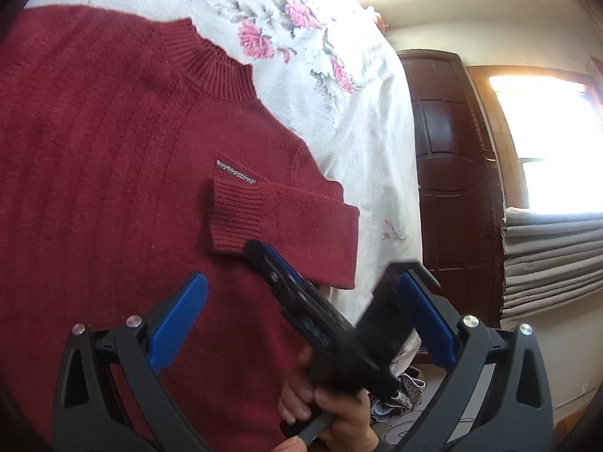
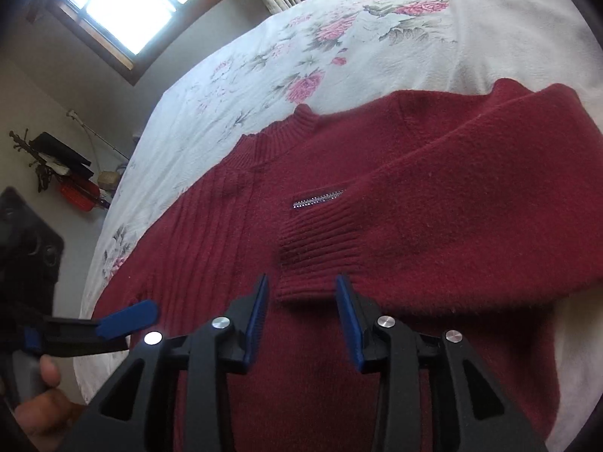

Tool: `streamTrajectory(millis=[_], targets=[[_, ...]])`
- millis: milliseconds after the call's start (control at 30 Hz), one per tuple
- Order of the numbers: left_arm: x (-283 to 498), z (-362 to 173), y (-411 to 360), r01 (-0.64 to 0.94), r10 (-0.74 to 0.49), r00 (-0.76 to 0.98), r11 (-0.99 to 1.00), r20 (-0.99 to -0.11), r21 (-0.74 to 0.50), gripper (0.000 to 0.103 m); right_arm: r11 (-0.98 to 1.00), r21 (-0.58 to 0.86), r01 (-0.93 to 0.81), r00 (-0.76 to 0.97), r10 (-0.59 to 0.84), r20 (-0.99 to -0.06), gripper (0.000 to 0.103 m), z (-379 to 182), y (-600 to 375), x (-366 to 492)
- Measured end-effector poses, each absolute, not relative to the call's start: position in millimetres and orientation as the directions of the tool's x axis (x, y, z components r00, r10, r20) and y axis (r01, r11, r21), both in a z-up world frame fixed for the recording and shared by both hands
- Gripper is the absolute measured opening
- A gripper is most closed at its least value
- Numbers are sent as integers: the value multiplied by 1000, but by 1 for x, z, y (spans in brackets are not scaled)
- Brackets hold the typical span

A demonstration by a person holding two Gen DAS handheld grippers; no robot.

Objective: Fold small clothes
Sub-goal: 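Carry the cuff across the sweater body with the right gripper while the left gripper grasps it, then lay the sleeve across the sweater body with the left gripper and open it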

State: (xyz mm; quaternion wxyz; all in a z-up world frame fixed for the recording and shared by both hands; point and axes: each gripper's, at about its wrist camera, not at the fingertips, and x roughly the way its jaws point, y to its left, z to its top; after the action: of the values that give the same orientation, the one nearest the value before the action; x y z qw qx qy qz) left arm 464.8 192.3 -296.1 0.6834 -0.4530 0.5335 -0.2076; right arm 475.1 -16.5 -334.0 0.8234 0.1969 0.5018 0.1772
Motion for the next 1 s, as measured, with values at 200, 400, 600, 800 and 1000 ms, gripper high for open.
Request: streamTrajectory(millis=[200, 400, 600, 800, 1000], targets=[[498, -361, 154, -331, -775, 232, 505, -587, -797, 100, 781, 622, -56, 482, 567, -668, 44, -318, -67, 381], [518, -385, 138, -388, -756, 218, 512, -617, -766, 77, 735, 677, -25, 487, 600, -634, 44, -318, -90, 322], [530, -366, 139, -350, -686, 216, 610, -695, -711, 8, 713, 700, -41, 460, 636, -620, 44, -323, -88, 293], [544, -295, 151, -190, -641, 300, 686, -707, -703, 7, 717, 695, -49, 433, 642, -632, 44, -328, -84, 275], [546, -215, 188, -55, -596, 406, 741, -693, -669, 7, 724, 689, -41, 421, 638, -645, 44, -327, -80, 275]])
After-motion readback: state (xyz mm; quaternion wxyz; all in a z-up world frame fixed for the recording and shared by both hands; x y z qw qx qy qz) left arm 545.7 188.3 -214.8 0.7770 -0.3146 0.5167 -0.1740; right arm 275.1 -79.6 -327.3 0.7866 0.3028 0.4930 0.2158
